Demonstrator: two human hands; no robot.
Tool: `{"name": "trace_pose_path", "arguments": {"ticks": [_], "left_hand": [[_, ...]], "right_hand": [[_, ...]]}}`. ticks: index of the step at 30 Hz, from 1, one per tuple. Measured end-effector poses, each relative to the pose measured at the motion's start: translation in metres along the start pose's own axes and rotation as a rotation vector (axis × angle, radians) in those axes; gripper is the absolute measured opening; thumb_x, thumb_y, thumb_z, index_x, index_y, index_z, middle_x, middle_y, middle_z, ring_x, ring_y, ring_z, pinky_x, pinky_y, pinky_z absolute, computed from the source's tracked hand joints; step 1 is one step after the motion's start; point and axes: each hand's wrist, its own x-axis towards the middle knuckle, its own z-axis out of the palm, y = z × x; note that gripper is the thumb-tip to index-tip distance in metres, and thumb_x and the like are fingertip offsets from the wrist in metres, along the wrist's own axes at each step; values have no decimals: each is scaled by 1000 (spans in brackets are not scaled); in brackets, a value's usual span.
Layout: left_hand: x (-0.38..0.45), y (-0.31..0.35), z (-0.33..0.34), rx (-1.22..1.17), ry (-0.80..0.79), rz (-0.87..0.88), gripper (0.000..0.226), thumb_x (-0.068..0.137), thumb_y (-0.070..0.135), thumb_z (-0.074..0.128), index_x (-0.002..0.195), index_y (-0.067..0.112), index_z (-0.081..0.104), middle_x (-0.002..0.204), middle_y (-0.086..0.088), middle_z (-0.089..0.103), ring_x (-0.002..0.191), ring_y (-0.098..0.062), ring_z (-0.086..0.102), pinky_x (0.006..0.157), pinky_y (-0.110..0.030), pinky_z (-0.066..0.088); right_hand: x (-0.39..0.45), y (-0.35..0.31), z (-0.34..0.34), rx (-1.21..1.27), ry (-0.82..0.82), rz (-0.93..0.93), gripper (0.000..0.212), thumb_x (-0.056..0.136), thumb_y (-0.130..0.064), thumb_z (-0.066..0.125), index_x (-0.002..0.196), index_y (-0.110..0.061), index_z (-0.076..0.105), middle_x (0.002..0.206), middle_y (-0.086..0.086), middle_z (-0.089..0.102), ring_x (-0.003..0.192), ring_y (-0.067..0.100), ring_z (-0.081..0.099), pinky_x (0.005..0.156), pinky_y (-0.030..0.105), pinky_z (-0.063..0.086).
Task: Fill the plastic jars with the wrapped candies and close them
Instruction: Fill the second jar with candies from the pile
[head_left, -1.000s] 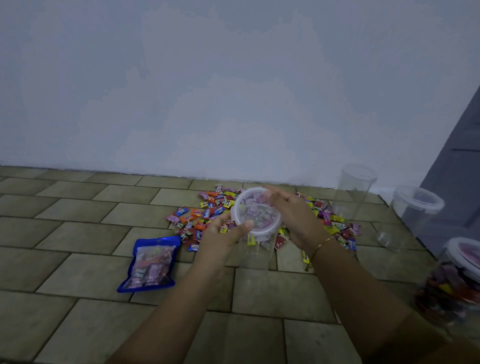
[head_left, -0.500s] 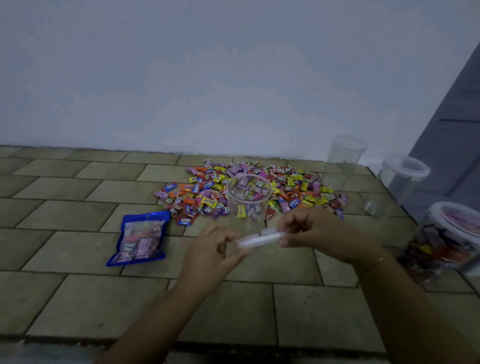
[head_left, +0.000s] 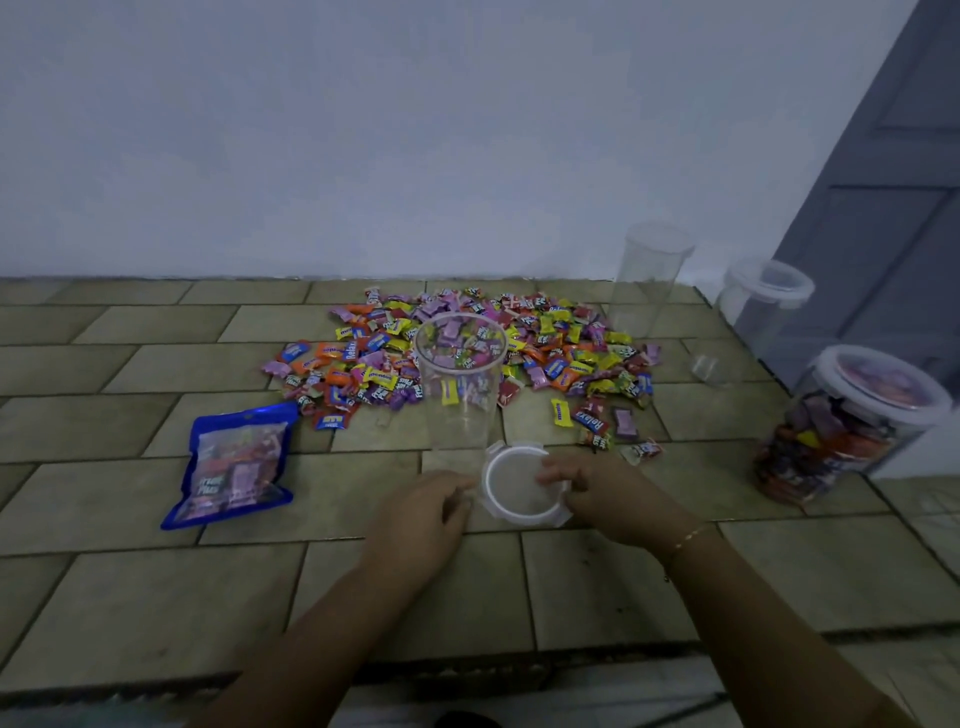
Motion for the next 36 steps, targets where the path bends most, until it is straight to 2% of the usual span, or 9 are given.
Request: {"name": "trace_pose_path", "arguments": {"ticks": [3,5,11,14,17,21,25,31,36], "left_hand": [[-1,-7,0,-19,41,-49,22,90,18,57,110,23,66,109,8,61,87,-6,52,73,-17,35],[-1,-12,-2,1,101,-67,18,88,13,57,100,21,67,100,7,59,80,-5,48,69,-20,35],[10,-26,-9,53,254,-93,10,85,8,60,84,18,60,92,3,53,82,-16,51,72,-32,44],[19,-31,-14,64,293,-131,7,86,9,59,93,13,60,98,-2,54,93,-20,50,77,-29,39],[30,-36,-21,31,215,-218,34,89,8,55,122,14,54,122,-3,52,111,-17,47,90,-27,38],[46,-32,-34,-232,33,-291,57,93,0,45,144,22,35,124,-2,51,84,-5,52,69,-20,44],[60,-27,-34,-307,-59,-239,52,94,-3,38,139,22,44,134,6,52,110,-4,48,84,-21,40],[76,-38,-17,-233,-65,-157,47,94,1,42,131,28,53,119,11,61,88,8,52,72,-11,41],[100,-50,-16,218,149,58,37,89,29,43,117,19,66,122,-4,61,111,-25,52,92,-36,38]], "right_hand": [[4,2,6,-16,123,-6,34,91,-4,49,120,-16,63,140,0,48,126,13,45,85,6,26],[7,4,10,-13,248,1,30,93,-7,50,120,-10,63,138,7,49,129,19,42,96,15,26],[23,19,23,-18,659,234,38,89,-18,58,125,-8,57,139,18,44,133,31,32,110,40,24],[33,27,26,-39,569,386,58,91,-38,55,142,-15,37,151,18,24,142,34,15,116,46,16],[44,31,26,4,544,410,70,88,-52,53,146,-20,29,154,17,18,143,34,9,117,47,13],[58,31,22,-64,505,387,72,86,-61,49,146,-26,27,153,15,21,142,32,12,116,47,12],[71,33,15,-119,468,361,68,84,-64,49,142,-34,31,150,12,24,139,31,18,115,49,12],[87,38,13,-184,495,240,53,83,-58,56,130,-35,49,132,11,38,124,31,32,107,43,27],[95,40,17,-219,515,181,41,84,-53,57,120,-33,57,135,11,39,126,31,32,107,46,29]]}}
